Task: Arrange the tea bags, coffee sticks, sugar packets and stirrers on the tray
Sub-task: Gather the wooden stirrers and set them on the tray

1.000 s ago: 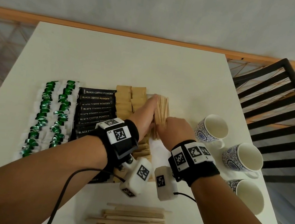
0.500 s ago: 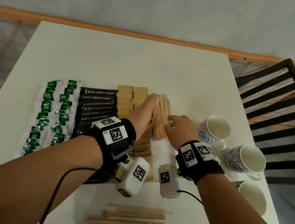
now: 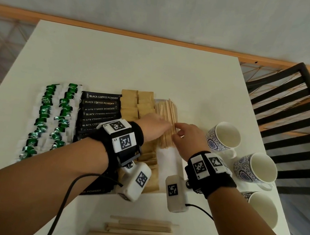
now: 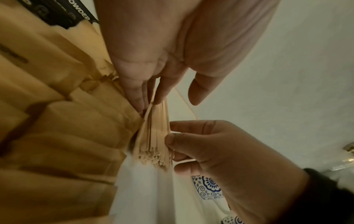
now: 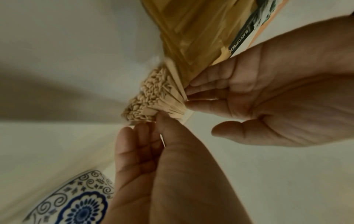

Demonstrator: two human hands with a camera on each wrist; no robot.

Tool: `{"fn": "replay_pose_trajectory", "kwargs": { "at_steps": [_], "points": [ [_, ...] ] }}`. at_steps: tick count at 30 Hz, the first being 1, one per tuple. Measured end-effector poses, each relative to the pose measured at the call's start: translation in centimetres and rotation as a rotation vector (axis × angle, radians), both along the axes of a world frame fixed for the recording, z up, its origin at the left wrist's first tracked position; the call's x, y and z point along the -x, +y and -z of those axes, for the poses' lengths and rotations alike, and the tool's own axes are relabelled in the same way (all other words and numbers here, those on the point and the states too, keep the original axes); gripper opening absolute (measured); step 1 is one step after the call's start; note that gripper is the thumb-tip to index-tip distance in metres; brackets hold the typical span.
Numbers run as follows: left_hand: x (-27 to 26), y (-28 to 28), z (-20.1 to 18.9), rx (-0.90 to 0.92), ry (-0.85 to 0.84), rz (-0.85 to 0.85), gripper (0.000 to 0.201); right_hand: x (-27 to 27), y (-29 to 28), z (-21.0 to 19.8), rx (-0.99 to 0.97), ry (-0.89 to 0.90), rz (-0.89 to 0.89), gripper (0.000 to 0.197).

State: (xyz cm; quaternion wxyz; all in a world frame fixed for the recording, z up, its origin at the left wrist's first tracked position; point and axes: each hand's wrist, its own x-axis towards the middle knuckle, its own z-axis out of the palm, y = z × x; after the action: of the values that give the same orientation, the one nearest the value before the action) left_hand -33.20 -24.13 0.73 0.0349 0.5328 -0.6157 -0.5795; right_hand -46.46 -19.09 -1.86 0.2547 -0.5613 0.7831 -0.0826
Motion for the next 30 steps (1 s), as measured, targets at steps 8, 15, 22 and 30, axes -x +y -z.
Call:
{"fn": "replay_pose_trajectory", "kwargs": {
  "at_steps": [8,15,22,30],
  "points": [
    [0.0,-0.3,0.0,-0.013,0.033,-0.008,0.03,0.2,0.4,0.1,0.014,-0.021,0.015,0.042],
    [-0.2,-0.5,-0.2,0.036,0.048,-0.025,0.014,0.4,0.6,0.2,0.056,-0.032,0.037,0.038],
    [-0.7,-1.2,-0.6,0.075,0.063,-0.064,0.029,0.7,0.9,0.7,0.081,-0.049,0.07,0.038],
    [-2.5,-0.2,-1.3,0.134,0.108,-0.054,0.025,0.2,3.2,-0.3,0.232,-0.15,-0.024,0.032]
  ]
}}
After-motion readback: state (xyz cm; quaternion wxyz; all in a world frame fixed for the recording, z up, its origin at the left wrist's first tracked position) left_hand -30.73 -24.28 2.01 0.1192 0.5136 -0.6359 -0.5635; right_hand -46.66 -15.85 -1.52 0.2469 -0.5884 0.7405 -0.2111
